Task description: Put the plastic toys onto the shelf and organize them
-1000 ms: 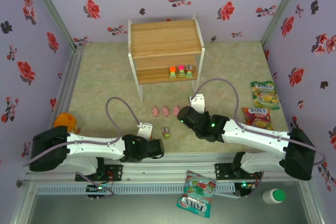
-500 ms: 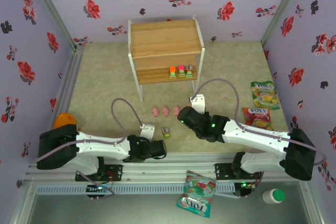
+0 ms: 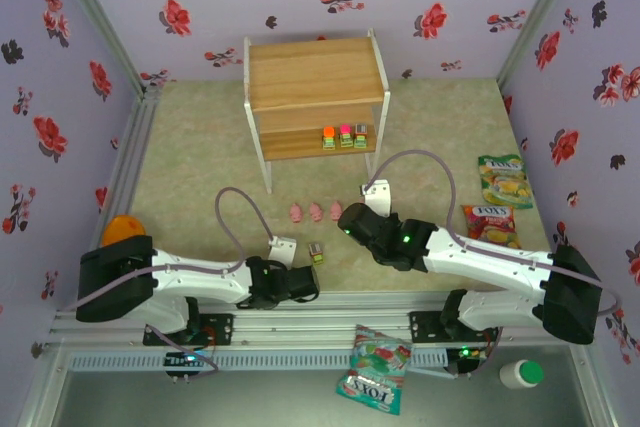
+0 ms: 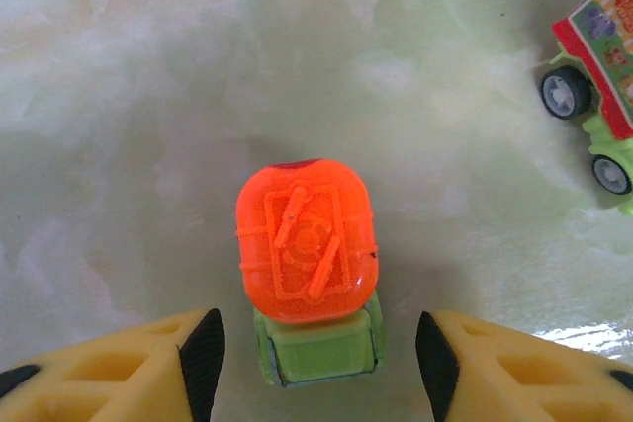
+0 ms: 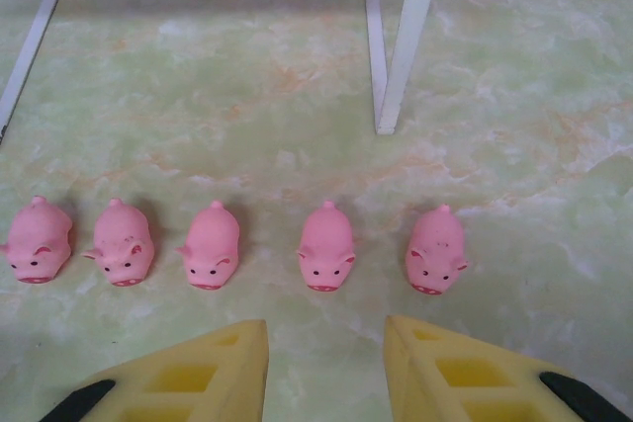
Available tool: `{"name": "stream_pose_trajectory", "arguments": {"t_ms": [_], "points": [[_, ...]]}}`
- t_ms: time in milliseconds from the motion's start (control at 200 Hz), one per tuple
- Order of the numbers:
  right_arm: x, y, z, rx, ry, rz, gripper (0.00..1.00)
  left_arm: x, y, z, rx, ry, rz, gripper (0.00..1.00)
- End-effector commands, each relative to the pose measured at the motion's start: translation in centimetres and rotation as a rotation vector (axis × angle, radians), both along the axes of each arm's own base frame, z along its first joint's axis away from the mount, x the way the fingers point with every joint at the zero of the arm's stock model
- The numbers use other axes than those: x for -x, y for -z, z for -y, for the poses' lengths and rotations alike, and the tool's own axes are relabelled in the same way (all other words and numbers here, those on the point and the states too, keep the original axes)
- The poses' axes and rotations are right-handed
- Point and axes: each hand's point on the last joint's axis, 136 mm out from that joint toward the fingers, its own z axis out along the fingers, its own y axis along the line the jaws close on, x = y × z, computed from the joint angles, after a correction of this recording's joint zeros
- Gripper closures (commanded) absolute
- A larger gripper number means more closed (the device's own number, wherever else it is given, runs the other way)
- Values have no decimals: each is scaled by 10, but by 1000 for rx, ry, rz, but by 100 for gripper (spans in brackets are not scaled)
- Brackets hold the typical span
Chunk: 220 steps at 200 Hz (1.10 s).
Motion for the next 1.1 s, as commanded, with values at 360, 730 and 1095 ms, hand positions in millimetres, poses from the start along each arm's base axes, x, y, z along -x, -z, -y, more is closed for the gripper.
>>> {"name": "stream_pose_trajectory", "arguments": {"t_ms": [360, 730, 1095], "points": [[-1, -4, 3, 8, 22, 15, 64, -3, 2, -10, 54, -36, -2, 51], [-2, -8, 2, 12, 22, 20, 64, -3, 8, -6, 62, -23, -24, 55], [-2, -7, 2, 16, 22, 19, 64, -6, 13, -6, 35, -29, -34, 55]]}}
